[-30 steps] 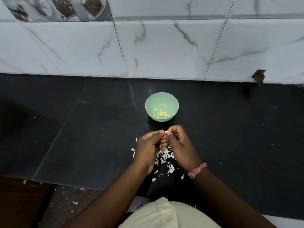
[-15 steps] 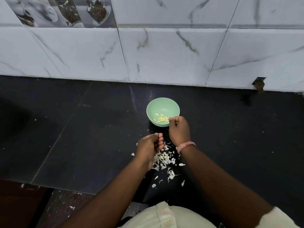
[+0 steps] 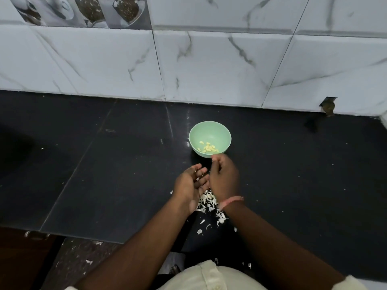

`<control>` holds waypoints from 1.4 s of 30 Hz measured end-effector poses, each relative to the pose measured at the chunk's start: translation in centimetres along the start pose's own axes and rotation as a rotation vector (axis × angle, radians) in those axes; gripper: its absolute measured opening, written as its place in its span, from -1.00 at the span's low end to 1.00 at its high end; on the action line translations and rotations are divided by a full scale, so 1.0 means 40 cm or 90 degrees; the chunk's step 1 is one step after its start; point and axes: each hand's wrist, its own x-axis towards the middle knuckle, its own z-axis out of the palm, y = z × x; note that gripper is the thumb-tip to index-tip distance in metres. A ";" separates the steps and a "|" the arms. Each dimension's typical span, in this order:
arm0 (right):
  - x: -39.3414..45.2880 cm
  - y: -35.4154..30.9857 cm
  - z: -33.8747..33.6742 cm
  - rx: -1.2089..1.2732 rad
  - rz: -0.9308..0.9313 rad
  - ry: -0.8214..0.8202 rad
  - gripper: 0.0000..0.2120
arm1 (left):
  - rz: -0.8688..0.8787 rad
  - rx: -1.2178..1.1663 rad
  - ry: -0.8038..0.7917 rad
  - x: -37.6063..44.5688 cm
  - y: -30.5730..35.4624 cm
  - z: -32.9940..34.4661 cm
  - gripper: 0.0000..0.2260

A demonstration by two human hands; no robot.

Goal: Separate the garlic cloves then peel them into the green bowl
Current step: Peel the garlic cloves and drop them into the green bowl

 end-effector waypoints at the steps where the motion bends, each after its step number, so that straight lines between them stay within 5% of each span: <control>1: -0.047 0.004 0.005 -0.005 -0.057 -0.044 -0.71 | -0.029 -0.015 -0.018 -0.007 0.001 -0.003 -0.66; 5: -0.176 0.050 0.005 -0.159 -0.172 -0.182 -0.46 | -0.122 -0.044 -0.112 -0.044 0.013 -0.027 -0.39; 8: -0.186 0.075 -0.029 -0.284 -0.019 -0.128 -0.24 | -0.092 -0.060 -0.127 -0.057 0.025 -0.066 -0.41; 11: -0.202 0.049 -0.053 -0.184 0.025 -0.030 -0.36 | -0.102 -0.033 -0.121 -0.059 0.035 -0.092 -0.52; 14: -0.270 -0.043 -0.031 -0.026 -0.073 -0.127 -0.46 | -0.148 0.034 -0.124 -0.080 0.010 -0.091 -0.60; 17: -0.311 -0.065 -0.006 -0.028 -0.104 -0.214 -0.32 | -0.147 0.075 -0.164 -0.123 -0.024 -0.089 -0.63; 20: -0.271 -0.018 -0.058 -0.145 -0.040 -0.148 -0.07 | -0.136 0.059 -0.204 -0.184 -0.034 -0.095 -0.63; 22: -0.256 -0.007 -0.079 -0.203 -0.040 -0.095 -0.21 | -0.085 0.009 -0.202 -0.197 -0.034 -0.097 -0.69; 27: -0.301 -0.105 -0.079 0.024 0.125 -0.186 -0.55 | -0.007 0.068 -0.118 -0.221 -0.064 -0.037 -0.69; 30: -0.313 -0.134 -0.111 0.087 0.127 -0.152 -0.65 | 0.003 0.065 -0.035 -0.202 -0.088 -0.033 -0.64; 34: -0.302 -0.116 -0.138 0.384 0.296 -0.089 -0.74 | -0.034 0.014 -0.039 -0.189 -0.109 -0.052 -0.58; 36: -0.292 -0.063 -0.138 0.295 0.311 -0.104 -0.79 | -0.037 0.093 -0.090 -0.220 -0.126 -0.050 -0.57; 38: -0.287 0.021 -0.138 0.099 0.187 -0.051 -0.85 | -0.010 0.121 -0.091 -0.226 -0.139 -0.058 -0.59; 42: -0.315 0.148 -0.173 -0.091 -0.032 0.005 -0.73 | 0.195 0.167 0.041 -0.200 -0.140 -0.125 -0.70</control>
